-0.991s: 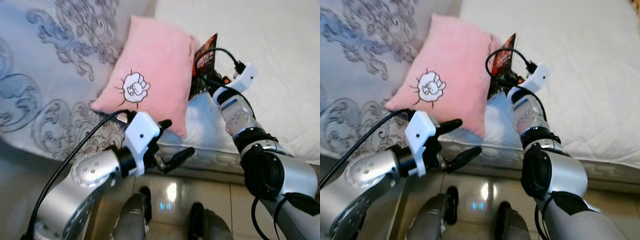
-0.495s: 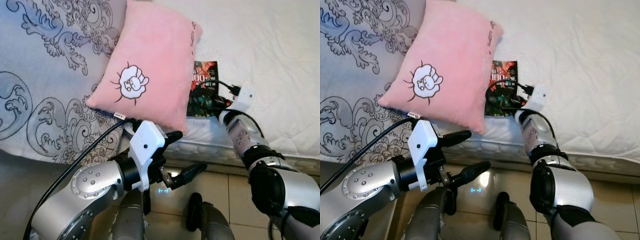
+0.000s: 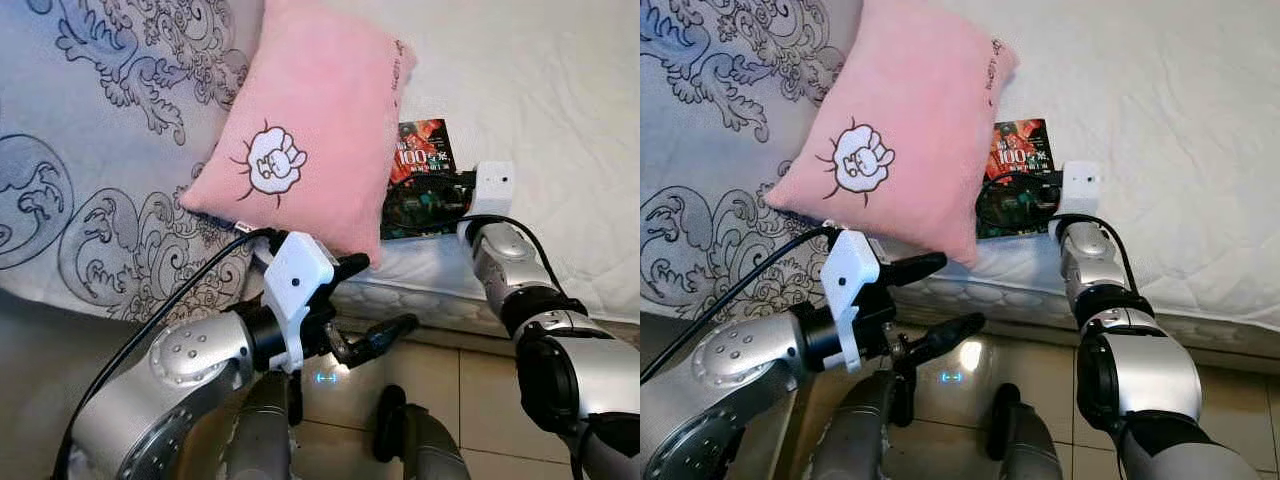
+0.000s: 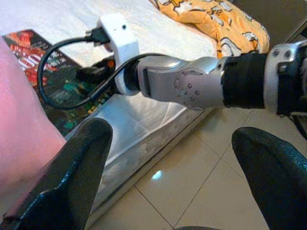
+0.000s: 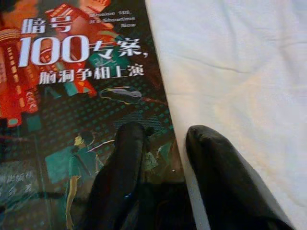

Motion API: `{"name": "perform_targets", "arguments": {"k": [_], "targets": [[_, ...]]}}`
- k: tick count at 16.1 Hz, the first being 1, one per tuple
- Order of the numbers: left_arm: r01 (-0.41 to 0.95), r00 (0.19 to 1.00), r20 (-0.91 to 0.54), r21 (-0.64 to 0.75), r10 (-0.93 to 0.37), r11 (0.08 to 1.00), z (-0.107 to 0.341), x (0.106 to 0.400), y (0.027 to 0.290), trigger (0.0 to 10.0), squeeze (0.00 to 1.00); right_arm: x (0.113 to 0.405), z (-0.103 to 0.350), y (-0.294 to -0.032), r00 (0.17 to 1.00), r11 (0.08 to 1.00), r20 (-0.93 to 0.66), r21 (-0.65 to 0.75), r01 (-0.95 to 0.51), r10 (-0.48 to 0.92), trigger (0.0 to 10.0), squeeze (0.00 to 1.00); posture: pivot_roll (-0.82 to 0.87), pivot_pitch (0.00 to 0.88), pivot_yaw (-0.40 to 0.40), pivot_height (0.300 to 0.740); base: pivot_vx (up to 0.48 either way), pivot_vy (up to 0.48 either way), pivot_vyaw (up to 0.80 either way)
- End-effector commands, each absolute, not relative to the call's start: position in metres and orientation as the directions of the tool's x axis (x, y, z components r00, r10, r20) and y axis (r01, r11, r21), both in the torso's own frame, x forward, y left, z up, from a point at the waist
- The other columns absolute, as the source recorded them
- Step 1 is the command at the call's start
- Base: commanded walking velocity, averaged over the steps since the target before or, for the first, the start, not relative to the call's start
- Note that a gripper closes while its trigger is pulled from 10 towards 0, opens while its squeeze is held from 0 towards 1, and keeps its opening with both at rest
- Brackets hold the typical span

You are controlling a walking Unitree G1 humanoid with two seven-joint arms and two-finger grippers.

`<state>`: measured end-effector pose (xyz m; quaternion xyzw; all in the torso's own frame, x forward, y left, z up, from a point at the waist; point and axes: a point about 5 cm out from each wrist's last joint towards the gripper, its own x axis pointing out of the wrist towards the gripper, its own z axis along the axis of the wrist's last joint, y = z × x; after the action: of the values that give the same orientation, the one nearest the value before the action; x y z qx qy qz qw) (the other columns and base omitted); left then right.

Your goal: Clean up the room

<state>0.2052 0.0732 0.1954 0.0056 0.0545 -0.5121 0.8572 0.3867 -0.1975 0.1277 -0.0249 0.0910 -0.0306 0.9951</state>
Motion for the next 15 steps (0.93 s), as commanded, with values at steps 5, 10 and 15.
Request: {"name": "perform_targets", "arguments": {"k": [5, 10, 15], "targets": [[0.897, 0.44, -0.076, -0.014, -0.895, 0.442, 0.189, 0.227, 0.066, 10.0, 0.0, 0.381, 0.119, -0.189, 0.981, 0.971, -0.123, 0.169, 0.17, -0.151, 10.0, 1.0, 0.31, 0.239, 0.016, 0.74, 0.0, 0.0, 0.0], [0.839, 0.54, 0.01, -0.088, -0.841, 0.538, 0.185, 0.266, 0.061, 10.0, 0.0, 0.36, 0.195, -0.182, 0.878, 0.971, 0.414, 0.1, 0.216, -0.238, 10.0, 1.0, 0.17, 0.049, 0.016, 0.74, 0.0, 0.0, 0.0], [0.396, 0.902, -0.084, -0.233, -0.424, 0.888, 0.139, 0.324, 0.108, 10.0, 0.0, 0.255, 0.142, -0.213, 0.891, 0.929, 0.375, -0.159, 0.333, -0.255, 10.0, 1.0, 0.01, 0.0, 0.029, 0.74, 0.0, 0.0, 0.0]]}}
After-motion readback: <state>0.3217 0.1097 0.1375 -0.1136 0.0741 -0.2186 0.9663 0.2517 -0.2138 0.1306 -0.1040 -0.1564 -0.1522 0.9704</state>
